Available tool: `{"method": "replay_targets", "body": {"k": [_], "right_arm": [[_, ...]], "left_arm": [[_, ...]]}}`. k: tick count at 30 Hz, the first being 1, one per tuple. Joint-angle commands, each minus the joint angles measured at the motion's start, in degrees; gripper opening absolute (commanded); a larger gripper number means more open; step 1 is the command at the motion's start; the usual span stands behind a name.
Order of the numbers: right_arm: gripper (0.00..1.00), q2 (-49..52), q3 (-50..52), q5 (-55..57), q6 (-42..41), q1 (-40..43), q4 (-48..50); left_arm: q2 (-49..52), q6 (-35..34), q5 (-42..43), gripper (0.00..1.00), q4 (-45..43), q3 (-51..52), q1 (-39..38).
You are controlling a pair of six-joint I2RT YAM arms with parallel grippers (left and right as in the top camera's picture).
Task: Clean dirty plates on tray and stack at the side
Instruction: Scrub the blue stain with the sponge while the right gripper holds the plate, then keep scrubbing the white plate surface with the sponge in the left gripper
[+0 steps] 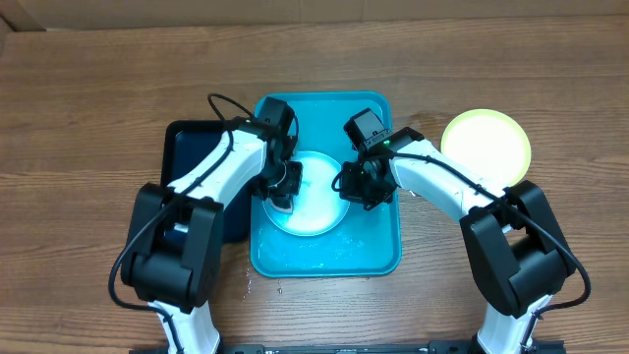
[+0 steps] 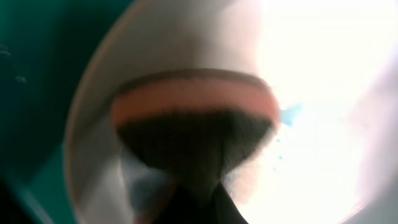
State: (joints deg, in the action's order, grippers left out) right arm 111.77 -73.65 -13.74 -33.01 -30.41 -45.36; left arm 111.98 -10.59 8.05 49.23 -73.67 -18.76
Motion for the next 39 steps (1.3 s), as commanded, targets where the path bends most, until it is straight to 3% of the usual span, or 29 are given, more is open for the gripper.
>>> {"method": "replay_targets", "body": {"k": [1, 10, 17, 21, 27, 32, 39], "right_arm": [[0.04, -0.11, 0.63, 0.17, -0.13, -0.26, 0.31], [0.04, -0.11, 0.63, 0.15, -0.15, -0.28, 0.37], [0.04, -0.11, 0.63, 0.13, -0.15, -0.28, 0.48], [0.04, -0.11, 0.63, 0.11, -0.15, -0.28, 0.24], [0.04, -0.11, 0.66, 0.13, -0.15, -0.28, -0.15], [0.04, -0.11, 0.66, 0.15, -0.15, -0.28, 0.09], [0.04, -0.11, 0.70, 0.15, -0.15, -0.28, 0.11]], "left_arm": [[3.67, -2.32, -0.83, 0.06, -0.55, 0.68, -0.28], [8.61, -0.94, 13.92, 0.04, 1.51, 0.33, 0.85], [8.59, -0.15, 32.81, 0.04, -4.00, 0.31, 1.07], [8.33, -0.57, 36.87, 0.04, -4.59, -2.97, 2.10], [4.63, 1.79, 33.68, 0.04, 4.63, -13.49, 3.08], [-0.79, 1.81, 22.56, 0.04, 10.82, -18.62, 2.45], [-2.12, 1.53, 4.09, 0.04, 15.63, -16.35, 1.05]]}}
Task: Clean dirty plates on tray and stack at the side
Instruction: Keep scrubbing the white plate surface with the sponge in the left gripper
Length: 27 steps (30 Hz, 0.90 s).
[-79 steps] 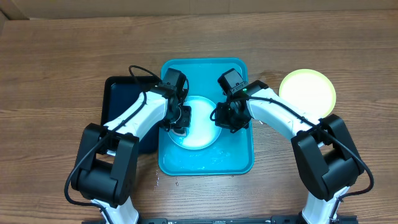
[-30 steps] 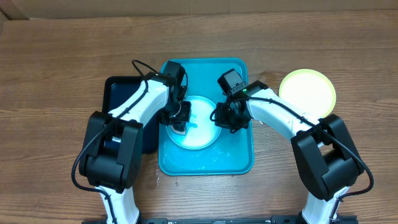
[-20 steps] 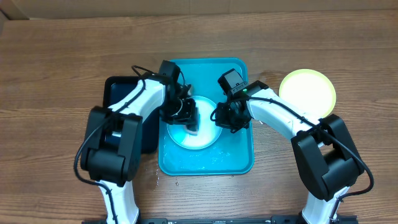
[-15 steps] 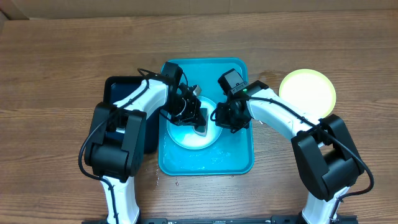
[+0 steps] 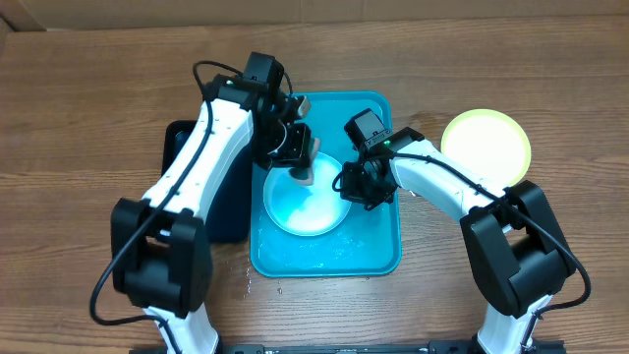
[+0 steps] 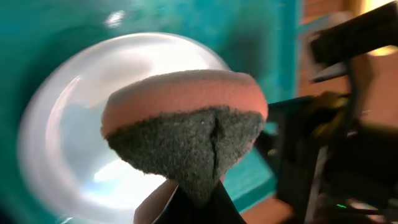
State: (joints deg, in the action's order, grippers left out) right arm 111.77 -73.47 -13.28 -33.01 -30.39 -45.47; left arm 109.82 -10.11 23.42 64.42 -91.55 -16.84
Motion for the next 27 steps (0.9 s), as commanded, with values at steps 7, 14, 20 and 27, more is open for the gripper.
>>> {"method": "replay_targets", "body": {"k": [7, 14, 20, 27], "right_arm": [[0.04, -0.11, 0.52, -0.31, -0.15, -0.31, 0.24], [0.04, -0.11, 0.52, -0.31, -0.13, -0.31, 0.61], [0.04, -0.11, 0.52, -0.31, -0.15, -0.31, 0.63], [0.04, -0.11, 0.52, -0.31, -0.13, -0.31, 0.61]], "left_arm": [[2.25, 0.68, -15.37, 0.04, -5.38, 9.14, -1.55], [6.14, -3.17, -18.23, 0.04, -9.57, 13.03, -1.60], [9.42, -3.56, -8.39, 0.04, -10.45, 13.44, -2.27], [12.83, -3.48, 2.78, 0.04, -15.65, 13.49, -4.68]]}}
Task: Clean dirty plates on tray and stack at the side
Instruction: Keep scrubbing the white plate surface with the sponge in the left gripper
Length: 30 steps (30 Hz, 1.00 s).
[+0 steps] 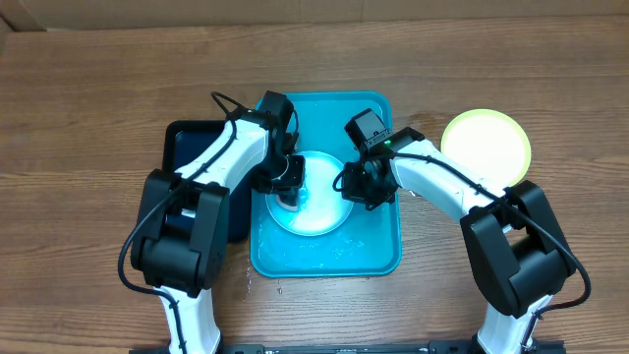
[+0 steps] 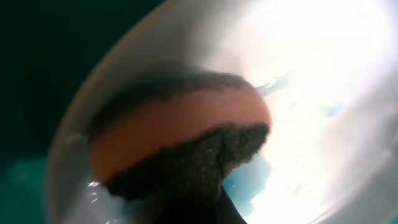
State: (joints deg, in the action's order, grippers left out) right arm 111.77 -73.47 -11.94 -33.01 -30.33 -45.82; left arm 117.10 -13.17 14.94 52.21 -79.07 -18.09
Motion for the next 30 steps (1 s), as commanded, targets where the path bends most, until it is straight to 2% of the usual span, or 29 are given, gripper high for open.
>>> {"method": "replay_targets", "body": {"k": [1, 8, 16, 18, 22, 27, 30], "right_arm": [[0.04, -0.11, 0.52, -1.64, -0.13, -0.37, 0.98], [0.04, -0.11, 0.55, -1.64, -0.13, -0.37, 0.98], [0.04, -0.11, 0.59, -1.66, -0.15, -0.37, 0.72], [0.04, -0.11, 0.72, -1.66, -0.13, -0.37, 0.74], [0.04, -0.11, 0.76, -1.64, -0.15, -0.37, 0.81], [0.04, -0.11, 0.76, -1.66, -0.15, -0.37, 0.79], [0.04, -0.11, 0.76, -1.66, -0.15, -0.37, 0.74]], "left_arm": [[6.16, -0.42, 11.80, 0.04, -4.22, 0.98, -3.82], [5.07, 2.64, 20.79, 0.04, -4.00, -0.50, -3.80], [-5.14, 3.10, 19.71, 0.04, 0.50, -6.78, -1.05], [-8.59, 3.08, 17.31, 0.04, 0.52, -6.97, -1.05], [-12.31, 2.86, 2.19, 0.04, 3.96, -6.88, -2.54], [-10.43, 2.19, -4.42, 0.04, 5.05, -4.83, -3.69], [-8.63, -0.81, -8.68, 0.04, 4.44, -2.69, -3.69]]}}
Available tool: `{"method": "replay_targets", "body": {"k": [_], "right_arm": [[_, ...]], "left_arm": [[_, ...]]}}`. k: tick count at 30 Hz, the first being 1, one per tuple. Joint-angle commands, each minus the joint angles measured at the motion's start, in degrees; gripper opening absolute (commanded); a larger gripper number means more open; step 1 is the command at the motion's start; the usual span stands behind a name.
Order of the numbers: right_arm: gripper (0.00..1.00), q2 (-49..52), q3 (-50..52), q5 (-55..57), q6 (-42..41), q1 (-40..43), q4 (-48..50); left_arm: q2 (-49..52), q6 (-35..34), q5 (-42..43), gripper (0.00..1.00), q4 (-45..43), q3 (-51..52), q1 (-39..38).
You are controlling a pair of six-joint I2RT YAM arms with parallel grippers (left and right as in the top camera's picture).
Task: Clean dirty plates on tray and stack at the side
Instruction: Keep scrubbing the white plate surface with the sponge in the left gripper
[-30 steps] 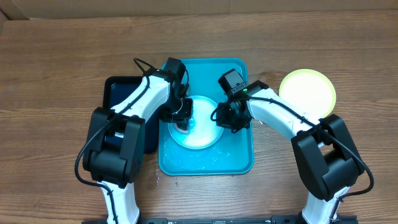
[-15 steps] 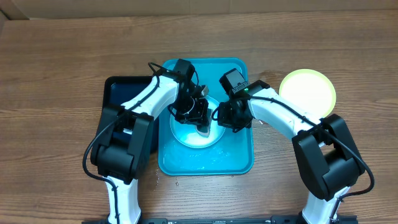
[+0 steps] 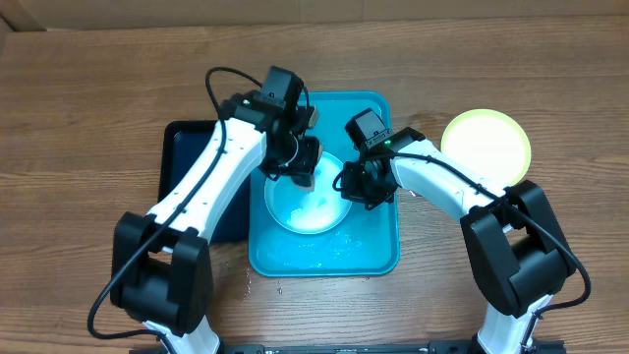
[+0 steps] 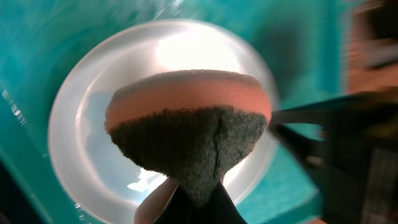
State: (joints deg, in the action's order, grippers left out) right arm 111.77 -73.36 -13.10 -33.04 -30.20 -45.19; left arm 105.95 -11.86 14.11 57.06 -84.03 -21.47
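Note:
A white plate (image 3: 313, 206) lies in the teal tray (image 3: 378, 251), wet and glossy in the left wrist view (image 4: 93, 143). My left gripper (image 3: 301, 165) is shut on a sponge (image 4: 186, 124) with an orange top and a dark green scouring face. It holds the sponge a little above the plate's far side, not touching. My right gripper (image 3: 351, 185) sits at the plate's right rim, and its dark fingers (image 4: 305, 140) appear closed on that edge. A clean pale yellow-green plate (image 3: 486, 146) rests on the table to the right.
A dark tray (image 3: 192, 162) lies left of the teal tray, partly under my left arm. Water drops and foam spot the teal tray's near floor (image 3: 324, 258). The wooden table (image 3: 88, 98) surrounds everything.
The sponge was pressed on the plate's left-centre; now it is lifted off, over the plate's far side. My left arm has swung out. The right gripper has not moved.
First the sponge was pressed on the plate's left part. Then it was held up over the far rim. Then it was down on the plate again, and now it is raised once more. My right gripper stayed at the right rim throughout.

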Motion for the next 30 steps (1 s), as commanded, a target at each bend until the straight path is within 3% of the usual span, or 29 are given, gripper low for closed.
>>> {"method": "replay_targets", "body": {"k": [1, 10, 24, 30], "right_arm": [[0.04, -0.11, 0.66, -0.50, -0.13, -0.50, 0.11], [0.04, -0.11, 0.66, -0.50, -0.13, -0.50, 0.13], [0.04, -0.11, 0.66, -0.50, -0.13, -0.50, 0.13], [0.04, -0.11, 0.66, -0.50, -0.11, -0.50, 0.09]], "left_arm": [[3.08, -2.95, -8.87, 0.04, -0.72, 2.93, -0.31], [12.92, -6.60, -8.50, 0.04, -3.82, 6.99, -0.33], [17.14, 5.46, 27.19, 0.04, -5.31, 6.64, -0.26], [14.73, 7.15, 28.48, 0.04, -0.44, 0.39, 1.29]]}}
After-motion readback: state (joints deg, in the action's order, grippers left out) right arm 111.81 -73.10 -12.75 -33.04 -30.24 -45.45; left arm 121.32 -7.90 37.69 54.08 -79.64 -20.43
